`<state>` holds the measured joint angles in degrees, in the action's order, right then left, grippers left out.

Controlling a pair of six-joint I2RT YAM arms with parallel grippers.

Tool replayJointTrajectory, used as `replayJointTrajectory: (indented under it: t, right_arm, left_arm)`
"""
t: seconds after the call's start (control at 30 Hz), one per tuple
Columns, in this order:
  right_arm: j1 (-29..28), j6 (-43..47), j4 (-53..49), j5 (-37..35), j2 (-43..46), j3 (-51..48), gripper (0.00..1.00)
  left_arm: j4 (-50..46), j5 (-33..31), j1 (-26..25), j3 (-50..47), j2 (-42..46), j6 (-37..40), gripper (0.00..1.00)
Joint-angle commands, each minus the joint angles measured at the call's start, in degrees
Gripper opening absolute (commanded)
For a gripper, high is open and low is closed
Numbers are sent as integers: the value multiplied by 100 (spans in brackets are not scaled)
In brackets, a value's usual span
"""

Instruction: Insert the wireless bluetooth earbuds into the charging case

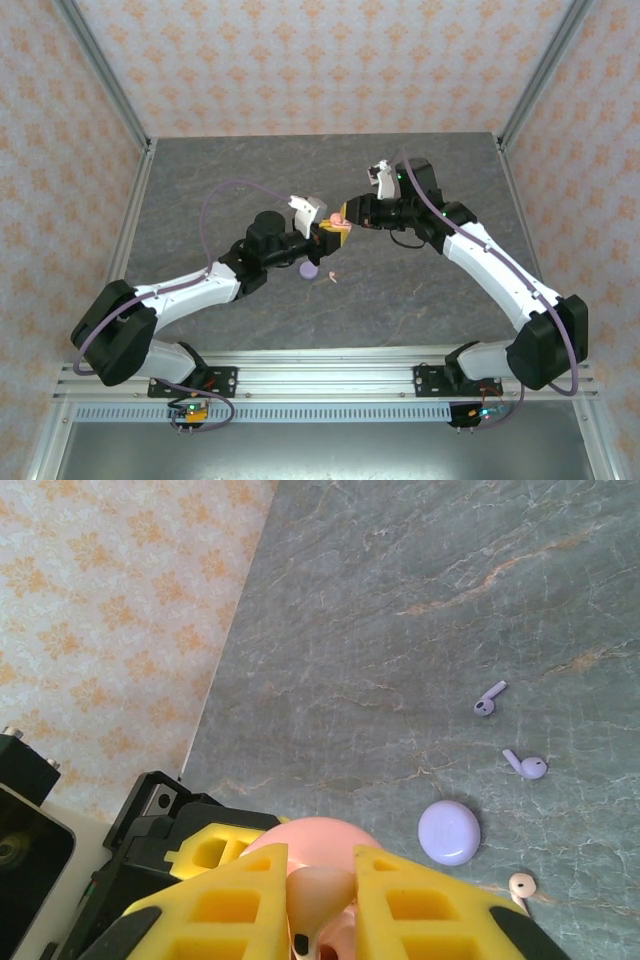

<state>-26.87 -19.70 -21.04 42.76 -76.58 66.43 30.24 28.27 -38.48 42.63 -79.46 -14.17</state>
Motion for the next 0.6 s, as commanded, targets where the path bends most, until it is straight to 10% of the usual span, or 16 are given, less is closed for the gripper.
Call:
replayJointTrajectory:
  t: [0.0,0.57]
  right_arm:
    - [-68,132,-214,-92,-31,91,19]
    - [-111,211,-383,-161,-6,5,30]
  left_arm:
    - [105,-83,33,272,-27,-95,15]
    - [34,-180,29,333,-41,-147,15]
